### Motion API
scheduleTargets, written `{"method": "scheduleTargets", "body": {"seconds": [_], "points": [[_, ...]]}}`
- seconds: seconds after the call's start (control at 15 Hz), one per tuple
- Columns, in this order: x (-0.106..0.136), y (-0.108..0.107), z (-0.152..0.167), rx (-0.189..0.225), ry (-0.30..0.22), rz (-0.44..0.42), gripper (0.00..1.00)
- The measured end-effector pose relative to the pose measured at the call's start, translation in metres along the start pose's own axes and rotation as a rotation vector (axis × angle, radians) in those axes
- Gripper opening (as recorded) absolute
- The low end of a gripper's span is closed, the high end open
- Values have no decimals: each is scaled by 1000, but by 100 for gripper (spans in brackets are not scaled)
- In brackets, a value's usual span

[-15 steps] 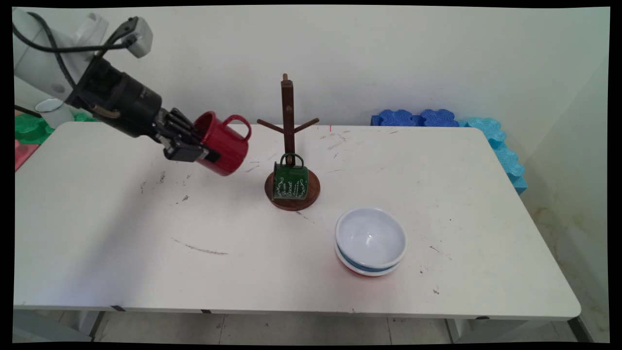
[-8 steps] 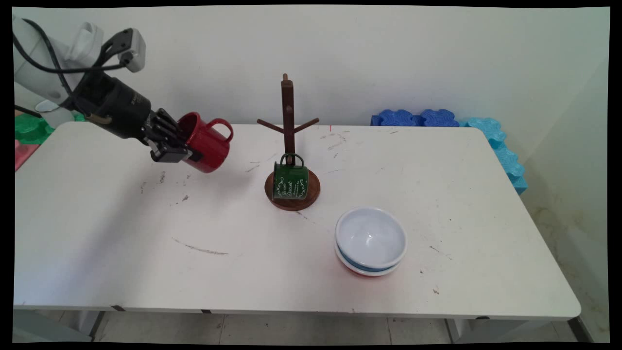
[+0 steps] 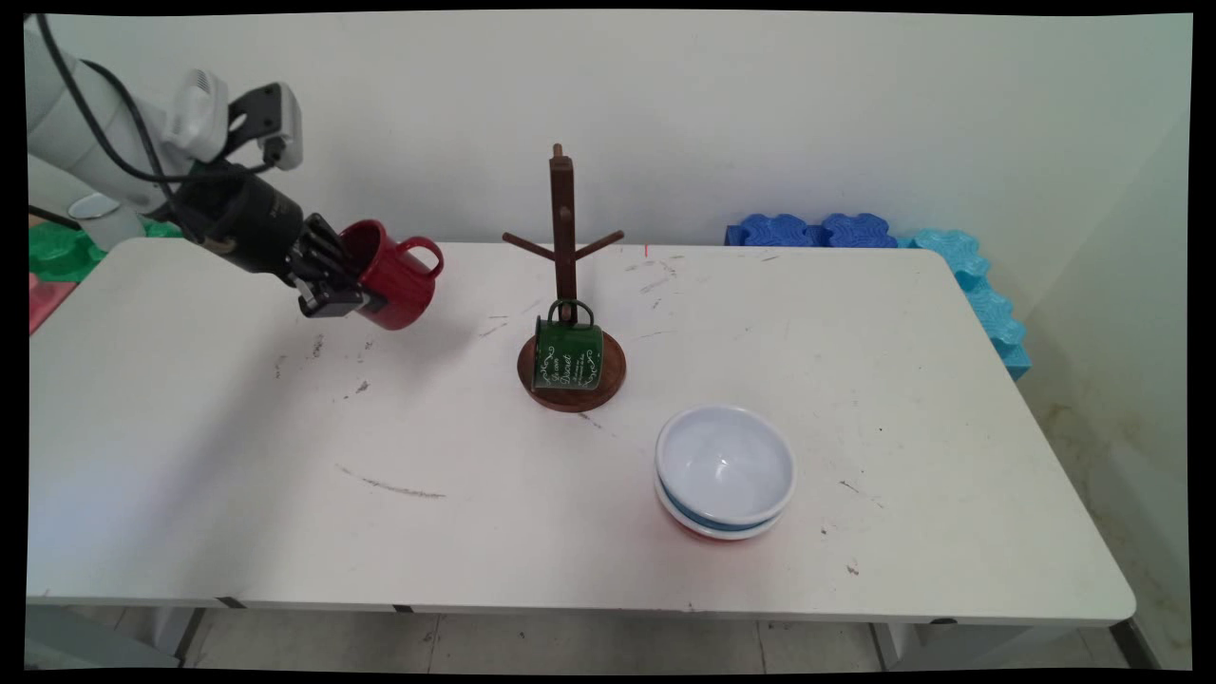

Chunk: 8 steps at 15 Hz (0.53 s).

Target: Place the picked object on the table

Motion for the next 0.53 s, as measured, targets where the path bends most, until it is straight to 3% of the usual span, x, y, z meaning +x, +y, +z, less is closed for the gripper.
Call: {"method": "scheduleTargets", "body": {"seconds": [0.53], "points": [[0,-20,37,30,-57,88,0]]}}
